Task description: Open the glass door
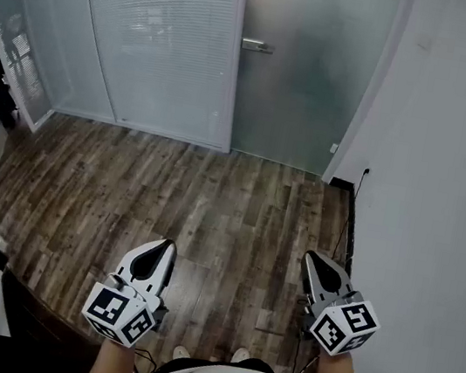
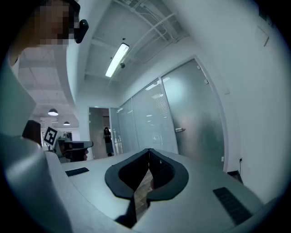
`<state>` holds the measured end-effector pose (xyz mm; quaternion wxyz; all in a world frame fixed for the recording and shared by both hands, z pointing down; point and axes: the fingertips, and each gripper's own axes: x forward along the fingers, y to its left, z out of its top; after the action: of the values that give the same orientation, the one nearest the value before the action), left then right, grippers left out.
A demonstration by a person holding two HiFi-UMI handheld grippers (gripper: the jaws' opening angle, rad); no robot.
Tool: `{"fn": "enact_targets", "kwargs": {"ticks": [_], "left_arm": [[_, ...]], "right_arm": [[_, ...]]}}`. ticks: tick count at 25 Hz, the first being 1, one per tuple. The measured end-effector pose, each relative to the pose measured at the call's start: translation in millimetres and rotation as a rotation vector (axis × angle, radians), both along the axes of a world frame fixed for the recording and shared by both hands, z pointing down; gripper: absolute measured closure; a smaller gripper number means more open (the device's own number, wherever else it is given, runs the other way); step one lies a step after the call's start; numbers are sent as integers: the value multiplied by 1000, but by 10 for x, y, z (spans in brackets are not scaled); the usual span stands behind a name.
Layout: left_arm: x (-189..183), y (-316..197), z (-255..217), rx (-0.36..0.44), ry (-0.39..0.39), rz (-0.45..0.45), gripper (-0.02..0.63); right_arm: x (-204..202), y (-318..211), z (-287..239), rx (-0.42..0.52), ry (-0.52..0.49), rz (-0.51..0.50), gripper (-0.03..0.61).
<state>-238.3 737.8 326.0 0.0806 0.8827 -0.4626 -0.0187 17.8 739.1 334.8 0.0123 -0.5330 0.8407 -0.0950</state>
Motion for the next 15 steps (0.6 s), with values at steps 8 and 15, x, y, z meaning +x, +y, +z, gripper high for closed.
{"fn": "enact_targets", "kwargs": {"ticks": [8,15], "left_arm": [[286,83,101,-7,-32,-50,620],[578,-134,162,-26,-49,-53,620]], "right_arm": [[418,-24,199,-25,-50,-24,577],[628,-267,260,-33,-109,-65,577]]}}
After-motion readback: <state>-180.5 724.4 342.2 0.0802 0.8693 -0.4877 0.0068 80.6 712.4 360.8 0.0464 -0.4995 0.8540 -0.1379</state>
